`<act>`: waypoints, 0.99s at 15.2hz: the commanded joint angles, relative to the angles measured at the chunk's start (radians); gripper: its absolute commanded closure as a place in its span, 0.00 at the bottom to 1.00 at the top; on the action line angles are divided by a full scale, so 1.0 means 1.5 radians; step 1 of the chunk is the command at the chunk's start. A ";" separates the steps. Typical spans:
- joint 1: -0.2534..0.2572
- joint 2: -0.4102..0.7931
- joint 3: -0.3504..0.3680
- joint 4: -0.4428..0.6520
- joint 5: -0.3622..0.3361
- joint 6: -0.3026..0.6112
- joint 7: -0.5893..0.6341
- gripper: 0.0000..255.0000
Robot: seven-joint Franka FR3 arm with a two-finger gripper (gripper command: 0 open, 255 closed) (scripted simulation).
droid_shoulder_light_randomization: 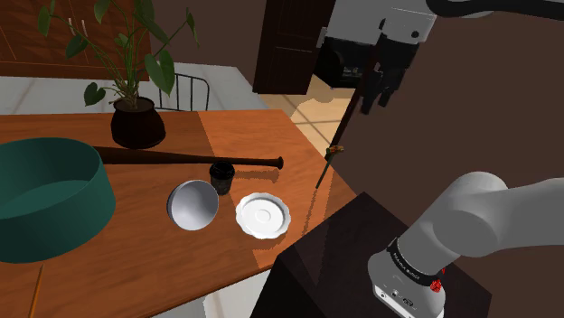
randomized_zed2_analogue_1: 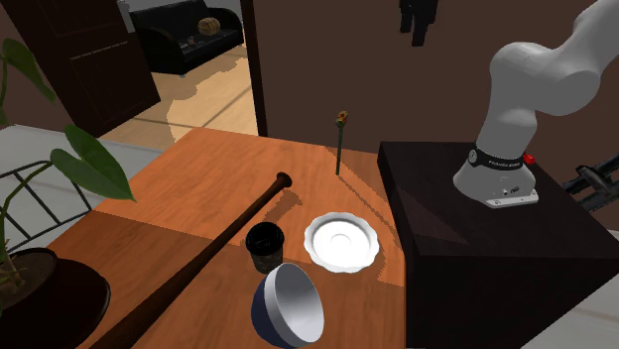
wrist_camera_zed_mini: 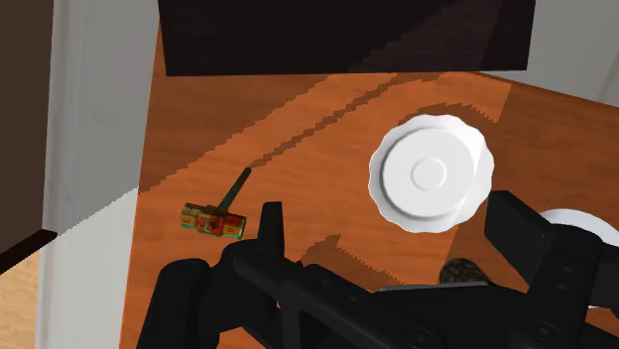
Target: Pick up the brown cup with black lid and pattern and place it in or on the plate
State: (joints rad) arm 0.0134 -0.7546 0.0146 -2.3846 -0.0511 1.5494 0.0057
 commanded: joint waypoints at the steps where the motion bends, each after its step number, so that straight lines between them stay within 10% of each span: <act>1: 0.000 0.000 0.000 0.000 0.000 0.000 0.000 0.00; 15: 0.019 0.228 0.080 -0.066 0.063 0.331 0.142 0.00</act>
State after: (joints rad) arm 0.0391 -0.4559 0.1234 -2.4927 0.0383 2.0047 0.1997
